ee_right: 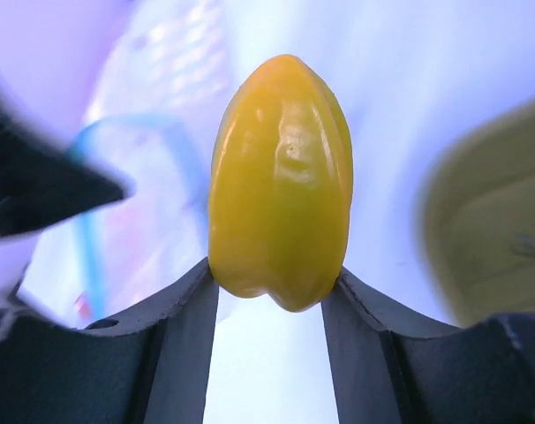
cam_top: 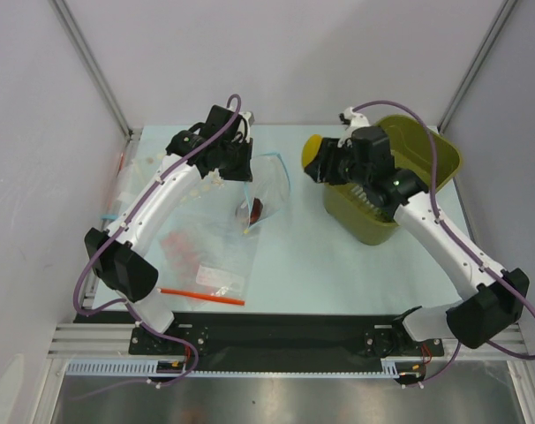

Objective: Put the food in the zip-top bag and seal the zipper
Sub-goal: Pick up the fake fruit from the bin, then place the fake fruit in the zipper food storage bag.

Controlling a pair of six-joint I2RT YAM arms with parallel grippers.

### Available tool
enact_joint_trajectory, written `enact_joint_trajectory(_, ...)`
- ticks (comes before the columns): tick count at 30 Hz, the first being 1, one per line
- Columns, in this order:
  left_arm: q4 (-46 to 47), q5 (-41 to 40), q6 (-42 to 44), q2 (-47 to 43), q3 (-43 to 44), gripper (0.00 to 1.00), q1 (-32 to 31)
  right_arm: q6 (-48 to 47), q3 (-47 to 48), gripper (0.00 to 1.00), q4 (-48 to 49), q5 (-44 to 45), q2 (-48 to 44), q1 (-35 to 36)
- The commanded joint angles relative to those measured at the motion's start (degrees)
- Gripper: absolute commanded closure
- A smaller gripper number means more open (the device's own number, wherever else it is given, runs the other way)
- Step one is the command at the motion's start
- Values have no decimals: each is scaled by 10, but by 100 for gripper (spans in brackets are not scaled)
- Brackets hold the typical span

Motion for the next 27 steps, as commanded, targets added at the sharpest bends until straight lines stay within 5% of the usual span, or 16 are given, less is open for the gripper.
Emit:
enact_joint_trajectory(1, 13, 12, -9, -10, 0, 100, 3, -13, -21, 71, 42, -53, -39, 53)
enact_joint_trajectory(17, 6, 42, -22, -25, 9, 100, 4, 65, -12, 70, 116, -74, 48, 166)
enact_joint_trajectory(21, 1, 41, -22, -28, 16, 100, 4, 77, -3, 50, 113, -51, 73, 170)
enact_joint_trajectory(22, -2, 38, -21, -28, 17, 100, 3, 78, -1, 33, 112, -45, 73, 170)
enact_joint_trajectory(25, -7, 30, -17, -28, 21, 100, 4, 77, 2, 7, 103, -29, 72, 170)
enact_joint_trajectory(27, -13, 22, -14, -25, 26, 100, 3, 68, 6, 3, 93, -20, 66, 170)
